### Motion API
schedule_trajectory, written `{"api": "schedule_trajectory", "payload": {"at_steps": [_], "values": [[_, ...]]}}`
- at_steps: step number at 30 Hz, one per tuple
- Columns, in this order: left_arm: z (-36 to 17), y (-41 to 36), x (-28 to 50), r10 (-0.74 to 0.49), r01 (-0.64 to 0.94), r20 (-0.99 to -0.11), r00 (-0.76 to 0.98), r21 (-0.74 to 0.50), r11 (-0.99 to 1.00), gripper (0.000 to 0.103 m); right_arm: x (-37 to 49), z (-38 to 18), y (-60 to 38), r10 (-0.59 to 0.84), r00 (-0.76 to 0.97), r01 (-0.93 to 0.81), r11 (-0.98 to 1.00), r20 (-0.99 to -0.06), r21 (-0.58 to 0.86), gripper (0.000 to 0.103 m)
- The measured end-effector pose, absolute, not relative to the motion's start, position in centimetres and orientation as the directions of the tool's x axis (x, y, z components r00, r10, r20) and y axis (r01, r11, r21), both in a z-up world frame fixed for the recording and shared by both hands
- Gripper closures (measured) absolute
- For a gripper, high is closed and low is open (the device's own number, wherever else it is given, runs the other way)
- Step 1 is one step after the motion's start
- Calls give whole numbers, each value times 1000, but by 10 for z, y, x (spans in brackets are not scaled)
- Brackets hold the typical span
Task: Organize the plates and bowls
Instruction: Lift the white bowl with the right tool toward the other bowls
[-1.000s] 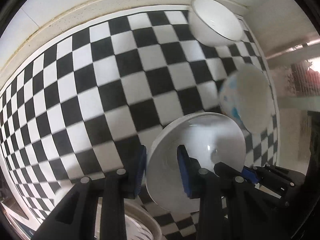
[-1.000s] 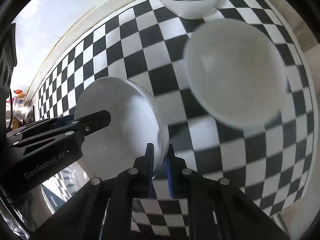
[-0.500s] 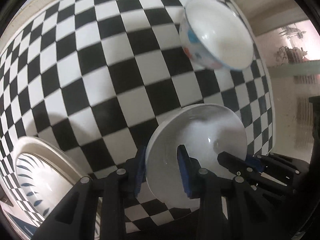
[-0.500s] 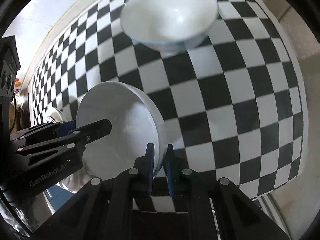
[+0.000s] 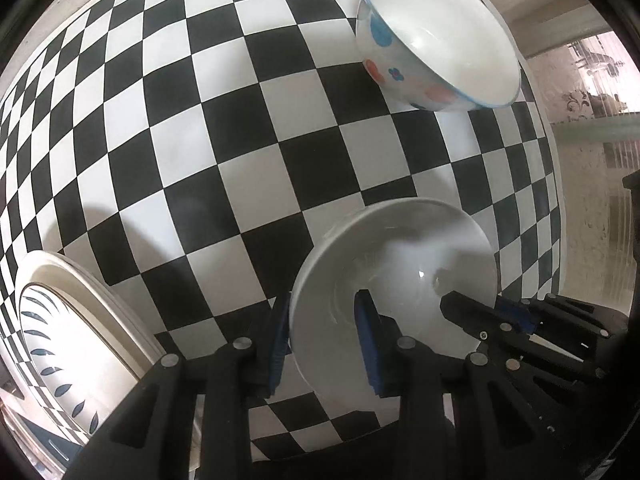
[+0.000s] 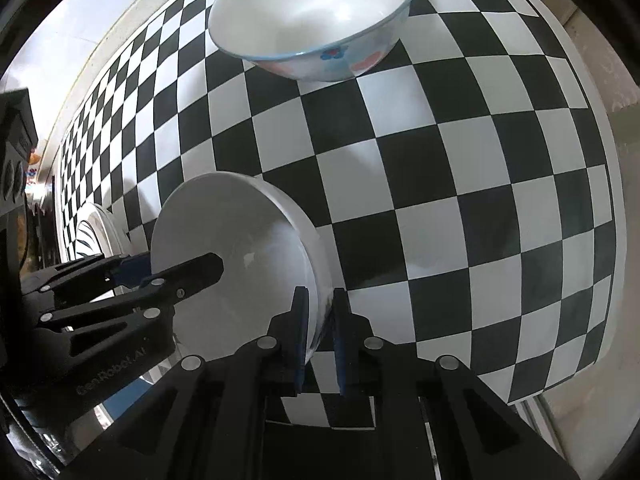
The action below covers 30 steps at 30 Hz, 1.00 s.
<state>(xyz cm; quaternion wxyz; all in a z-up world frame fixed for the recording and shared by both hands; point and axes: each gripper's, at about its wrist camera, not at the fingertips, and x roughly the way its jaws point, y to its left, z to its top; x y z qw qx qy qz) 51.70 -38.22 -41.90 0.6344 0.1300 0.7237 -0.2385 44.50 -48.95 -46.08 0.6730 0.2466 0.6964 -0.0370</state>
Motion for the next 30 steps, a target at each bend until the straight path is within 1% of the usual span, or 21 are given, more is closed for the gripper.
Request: {"api": "schedule_trajectory", "payload": {"at_steps": [8, 12, 14, 17, 20, 22, 23, 26, 30], "values": [[-421, -385, 514, -113, 465, -980, -165, -178, 867, 74, 448, -462, -487, 314, 18, 378, 877, -949, 297, 90], [-401, -370, 519, -117, 450, -984, -133, -165, 878, 73, 445, -442, -500, 327, 41, 354, 879, -944, 319, 90], [-387, -362, 522, -137, 436, -984, -117, -175, 883, 73, 443, -433, -509, 334, 50, 356, 874, -941, 329, 88], [-362, -356, 529, -155, 416, -986, -59, -165, 894, 73, 443, -407, -533, 337, 111, 370, 859, -935, 354, 87], [-339, -359, 548, -169, 401, -985, 17, -148, 904, 72, 452, -382, -558, 341, 179, 382, 840, -923, 385, 71], [-329, -367, 569, -191, 396, -980, 46, -158, 905, 68, 463, -366, -577, 334, 233, 395, 825, -913, 403, 43], [-326, -374, 582, -202, 392, -978, 51, -167, 905, 68, 471, -358, -587, 322, 263, 401, 821, -910, 406, 40], [-323, -393, 616, -231, 375, -971, 56, -194, 907, 68, 503, -348, -613, 282, 311, 418, 817, -908, 397, 40], [-328, -425, 669, -259, 363, -963, 68, -218, 906, 68, 560, -356, -643, 293, 327, 437, 796, -898, 419, 40]]}}
